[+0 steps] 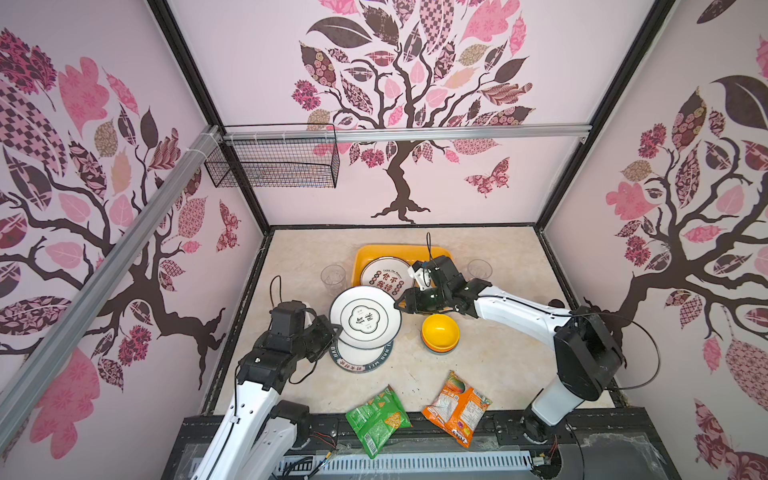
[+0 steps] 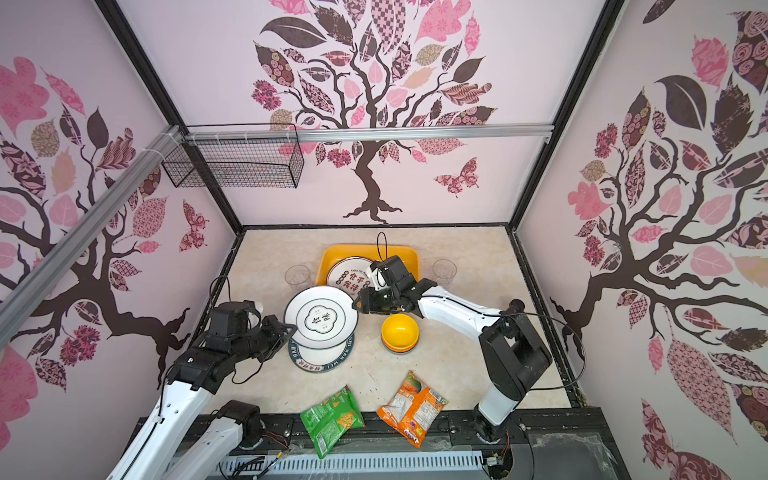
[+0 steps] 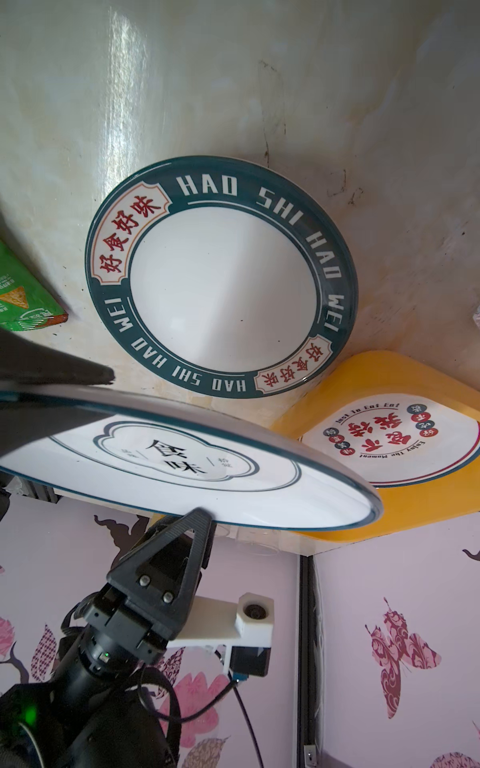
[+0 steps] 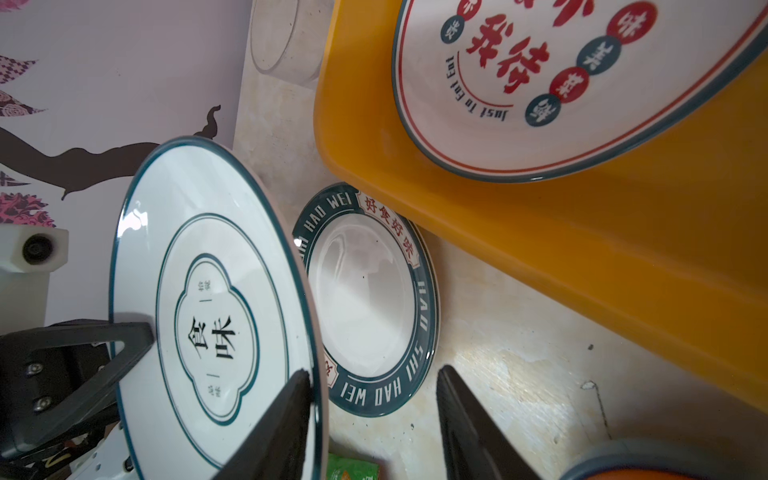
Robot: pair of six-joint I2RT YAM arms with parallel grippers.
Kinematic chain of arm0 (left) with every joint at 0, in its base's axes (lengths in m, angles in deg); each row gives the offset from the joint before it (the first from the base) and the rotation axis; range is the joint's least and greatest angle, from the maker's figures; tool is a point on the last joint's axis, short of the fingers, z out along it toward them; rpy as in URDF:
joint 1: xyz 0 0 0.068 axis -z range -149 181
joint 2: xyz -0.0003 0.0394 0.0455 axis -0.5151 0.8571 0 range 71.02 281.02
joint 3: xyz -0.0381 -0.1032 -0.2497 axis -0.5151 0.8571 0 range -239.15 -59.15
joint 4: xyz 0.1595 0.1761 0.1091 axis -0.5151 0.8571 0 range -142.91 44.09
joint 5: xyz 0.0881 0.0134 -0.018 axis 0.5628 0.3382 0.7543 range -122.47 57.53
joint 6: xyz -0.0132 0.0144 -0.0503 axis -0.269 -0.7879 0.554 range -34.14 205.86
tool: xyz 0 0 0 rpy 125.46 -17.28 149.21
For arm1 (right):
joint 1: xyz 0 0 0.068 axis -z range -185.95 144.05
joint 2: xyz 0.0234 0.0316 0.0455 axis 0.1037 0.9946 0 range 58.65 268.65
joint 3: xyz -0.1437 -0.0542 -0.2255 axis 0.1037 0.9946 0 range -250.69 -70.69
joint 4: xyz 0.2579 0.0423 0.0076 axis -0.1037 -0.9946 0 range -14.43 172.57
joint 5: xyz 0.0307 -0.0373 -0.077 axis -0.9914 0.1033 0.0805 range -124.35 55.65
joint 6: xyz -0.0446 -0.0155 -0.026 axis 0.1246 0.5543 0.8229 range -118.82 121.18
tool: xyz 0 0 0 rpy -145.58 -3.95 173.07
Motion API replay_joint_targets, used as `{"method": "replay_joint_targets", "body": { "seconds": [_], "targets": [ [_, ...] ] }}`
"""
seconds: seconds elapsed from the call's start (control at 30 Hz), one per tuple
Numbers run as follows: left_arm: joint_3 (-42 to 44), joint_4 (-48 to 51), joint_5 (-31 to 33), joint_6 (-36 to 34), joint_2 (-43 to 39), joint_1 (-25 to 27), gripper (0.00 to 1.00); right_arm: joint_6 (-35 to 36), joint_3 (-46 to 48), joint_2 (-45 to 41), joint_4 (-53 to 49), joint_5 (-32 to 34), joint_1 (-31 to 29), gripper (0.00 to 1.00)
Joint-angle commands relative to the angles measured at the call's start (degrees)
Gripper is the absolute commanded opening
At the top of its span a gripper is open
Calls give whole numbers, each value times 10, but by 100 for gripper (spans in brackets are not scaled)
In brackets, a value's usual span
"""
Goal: Place the mixed dishes into the plastic bin
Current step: 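Lift the top green-rimmed plate upright off the stack with the right gripper, then carry the upright plate over the yellow bin with the right gripper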
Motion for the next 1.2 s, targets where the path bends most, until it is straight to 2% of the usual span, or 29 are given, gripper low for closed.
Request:
{"method": "replay_joint_targets", "body": {
  "seconds": [0.0, 0.13, 0.23, 0.73, 0.83, 0.9, 1.17],
  "targets": [
    [-3, -66, -30, 0, -1, 8, 0, -8, 4, -35, 11, -6, 4, 52],
    [-2, -82, -28, 3, 5, 15, 0, -16, 12, -41, 25, -17, 9, 51],
    [1, -96, -30, 6, 12, 22, 0, -21, 11, -40, 28, -26, 11, 46],
    [18, -131, -29, 21, 32, 29, 1, -30, 4, -38, 40, -30, 21, 5],
    [21, -131, -23, 26, 33, 29, 9, -31, 1, -38, 41, -29, 25, 1],
    [19, -126, -16, 26, 33, 28, 21, -31, -2, -38, 40, -27, 27, 0],
    [17, -108, -6, 23, 30, 19, 41, -34, -9, -41, 37, -15, 44, 0]
  ]
}}
